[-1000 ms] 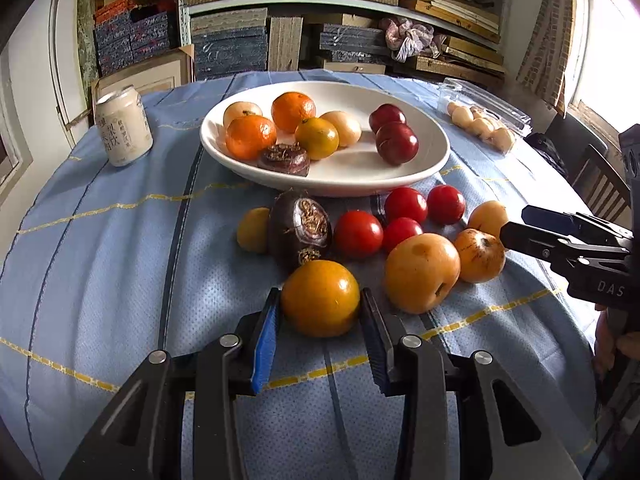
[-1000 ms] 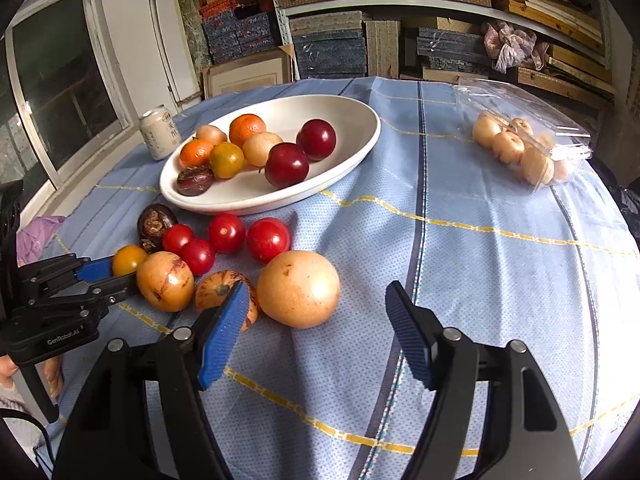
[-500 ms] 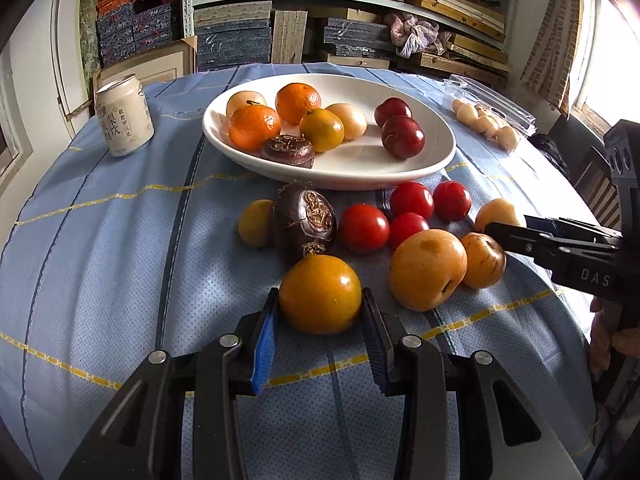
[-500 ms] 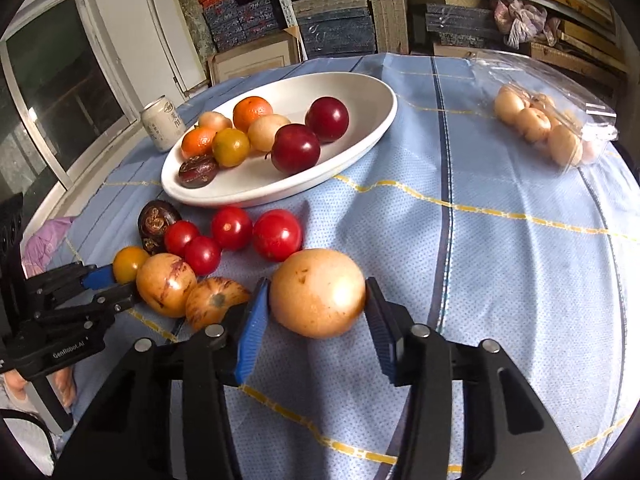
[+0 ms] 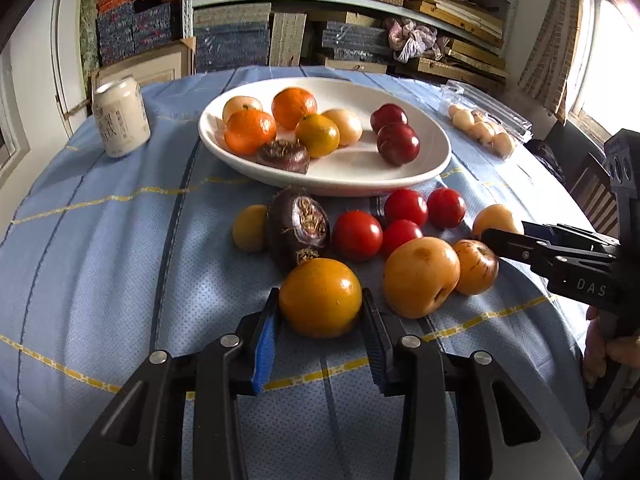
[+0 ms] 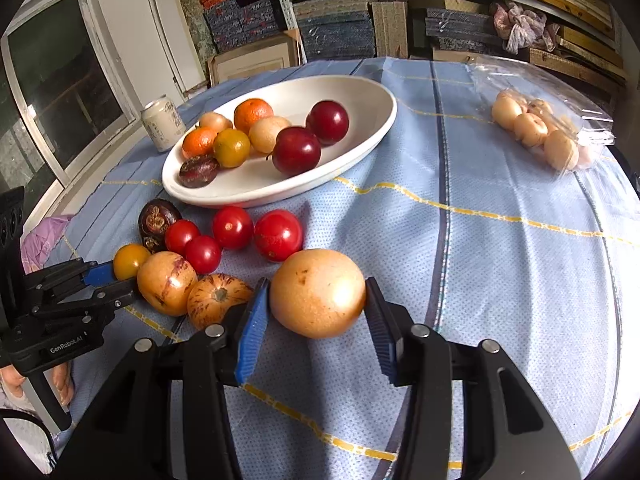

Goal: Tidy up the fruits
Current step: 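Close both grippers on the orange-yellow and large pale fruits and lift, then lower both fruits into the white plate and open both grippers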

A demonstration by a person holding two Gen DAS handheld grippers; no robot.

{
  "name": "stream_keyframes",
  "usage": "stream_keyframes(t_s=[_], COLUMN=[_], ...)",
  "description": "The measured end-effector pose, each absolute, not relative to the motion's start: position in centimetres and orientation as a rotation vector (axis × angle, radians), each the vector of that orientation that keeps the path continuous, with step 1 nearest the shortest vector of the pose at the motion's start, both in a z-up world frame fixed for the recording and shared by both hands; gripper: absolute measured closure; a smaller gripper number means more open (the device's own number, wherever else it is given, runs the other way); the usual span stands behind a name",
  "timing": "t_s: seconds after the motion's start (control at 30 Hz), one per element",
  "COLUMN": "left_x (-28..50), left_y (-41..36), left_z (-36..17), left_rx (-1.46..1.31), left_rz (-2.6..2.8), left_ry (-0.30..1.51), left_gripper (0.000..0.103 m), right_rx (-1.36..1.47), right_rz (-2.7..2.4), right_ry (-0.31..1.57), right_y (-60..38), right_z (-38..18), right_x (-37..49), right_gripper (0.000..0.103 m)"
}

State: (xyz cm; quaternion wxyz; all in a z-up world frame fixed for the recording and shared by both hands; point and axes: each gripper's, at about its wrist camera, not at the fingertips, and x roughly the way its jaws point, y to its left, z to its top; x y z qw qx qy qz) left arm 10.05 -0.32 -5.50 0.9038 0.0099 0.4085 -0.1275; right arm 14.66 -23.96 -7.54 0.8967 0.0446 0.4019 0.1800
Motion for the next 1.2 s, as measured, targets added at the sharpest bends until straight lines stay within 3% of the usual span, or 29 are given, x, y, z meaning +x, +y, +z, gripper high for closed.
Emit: stream_keyframes(t_s=[0.3,0.47,0.67,0.8,1.2], left_x=[9.8,10.4,13.3,15.1,22.2], left_y=[0.5,1.1,-3.4,-6.8,-4.6], left_z=[-5.0,-2.2,0.4,-0.3,-4.5], left_rx=[-0.008,-0.04,0.043,0.157,0.0], left_rz=[-0.229,-0.21,-0.274,-0.305,-0.329], left_ry=[0.819,0.773,0.759,0.75,0.91], left_gripper=[0.064,0.064,0.064,0.064,0.063], right_rx=[0.119,0.141,0.167,0.142,-0.019], right_rz=[0.37,0.38,0.372,0.354,0.352], right_ry=[0.8,0.741,0.709,0.739,0.814], right_y=[-24.8,-24.8,-23.8,-22.6,-17.6], right_z=[-7.0,-4.2,-0.7,0.4,-3.2], right_x=[13.8,14.0,18.8,23.9,33.6], right_gripper=[0.057,0.057,0.057,0.057,0.054])
